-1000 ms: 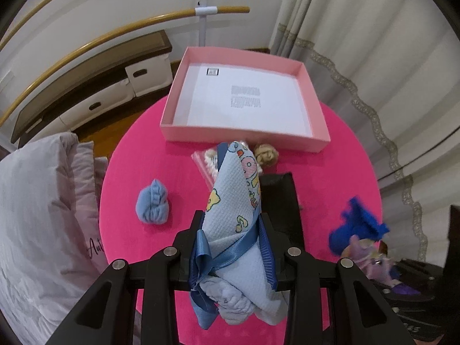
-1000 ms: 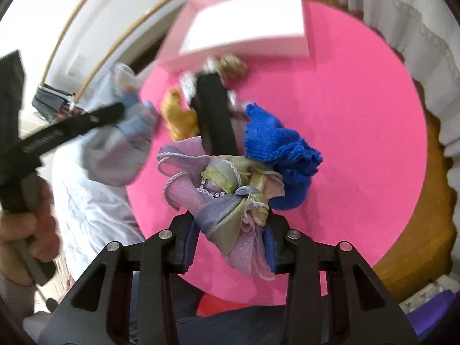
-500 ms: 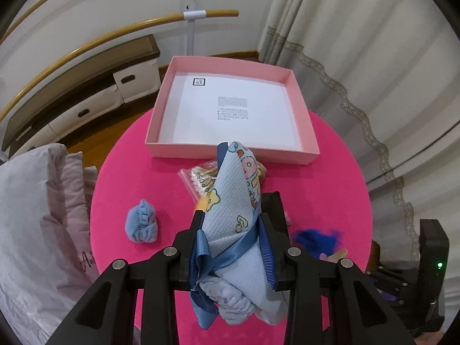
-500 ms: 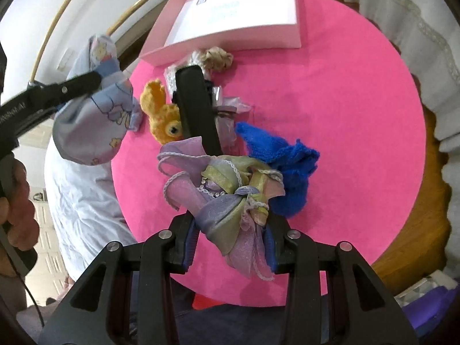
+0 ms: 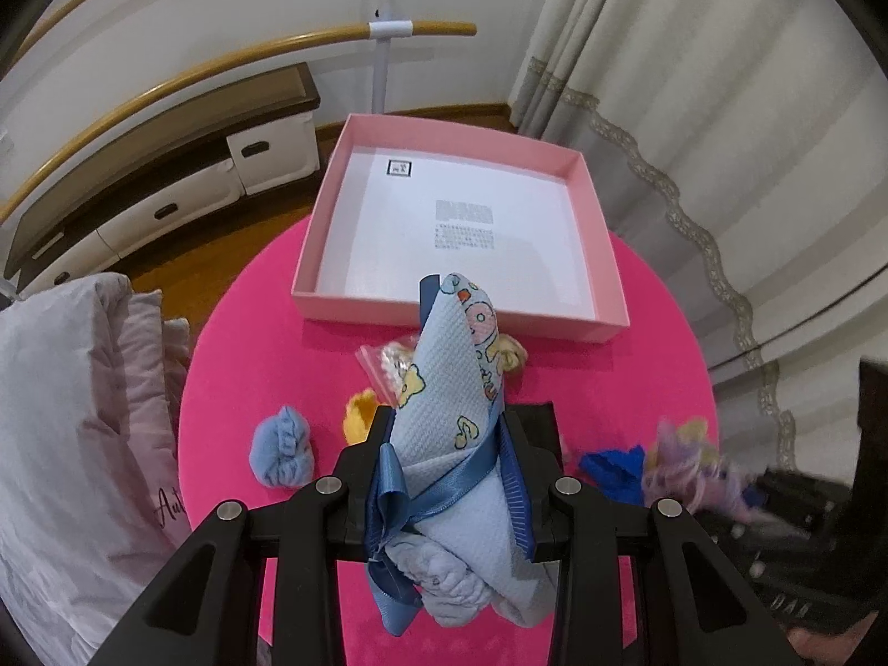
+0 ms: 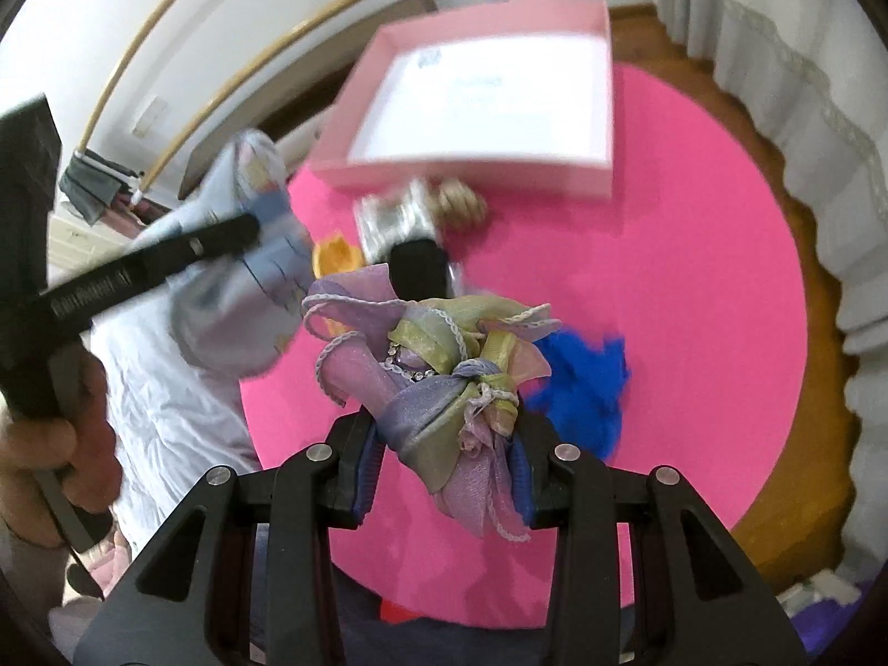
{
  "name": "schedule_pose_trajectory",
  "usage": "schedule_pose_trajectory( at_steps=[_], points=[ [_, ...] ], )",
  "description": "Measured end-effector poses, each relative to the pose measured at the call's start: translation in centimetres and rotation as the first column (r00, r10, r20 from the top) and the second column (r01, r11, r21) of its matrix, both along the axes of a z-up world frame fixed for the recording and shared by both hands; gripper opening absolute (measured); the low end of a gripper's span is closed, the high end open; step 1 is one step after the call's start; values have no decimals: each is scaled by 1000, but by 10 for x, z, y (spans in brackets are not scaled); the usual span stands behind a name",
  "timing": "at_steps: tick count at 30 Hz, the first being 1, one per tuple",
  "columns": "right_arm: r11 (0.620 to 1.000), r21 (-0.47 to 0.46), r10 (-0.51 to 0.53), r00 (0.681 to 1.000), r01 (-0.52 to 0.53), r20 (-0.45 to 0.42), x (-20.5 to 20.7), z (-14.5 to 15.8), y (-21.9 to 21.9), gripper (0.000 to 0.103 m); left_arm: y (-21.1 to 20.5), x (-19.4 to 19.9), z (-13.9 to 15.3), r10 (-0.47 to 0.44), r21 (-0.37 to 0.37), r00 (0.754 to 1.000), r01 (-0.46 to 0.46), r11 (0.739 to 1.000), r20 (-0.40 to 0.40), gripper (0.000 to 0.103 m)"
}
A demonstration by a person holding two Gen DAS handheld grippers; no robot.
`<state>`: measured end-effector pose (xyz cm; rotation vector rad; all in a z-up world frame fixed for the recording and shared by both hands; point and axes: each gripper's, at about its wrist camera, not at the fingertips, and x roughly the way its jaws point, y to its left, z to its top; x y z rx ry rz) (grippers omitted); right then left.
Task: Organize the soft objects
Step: 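Lower both bundles into the pink box and open both tools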
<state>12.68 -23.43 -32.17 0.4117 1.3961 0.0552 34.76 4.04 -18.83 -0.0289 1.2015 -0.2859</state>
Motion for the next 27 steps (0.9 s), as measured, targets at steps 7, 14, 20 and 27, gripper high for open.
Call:
schedule_pose_trajectory(
  at_steps=[7,14,20,27],
  points=[
    [998,-52,34,998,-31,60,74,13,-16,36,-7,44,15,17,29,999,-18,999,39,32],
    [995,-102,17,996,-8,87,145,7,-41,36,-24,108,16,36,69,997,-40,997,63,32],
    [987,-153,-27,996,40,81,193,-14,-63,36,-47,164,0,41,93,997,-47,995,59,32],
    [982,-177,-55,997,64,54,230,-44,-81,36,-74,225,-32,34,97,999,-38,995,37,32]
  ],
)
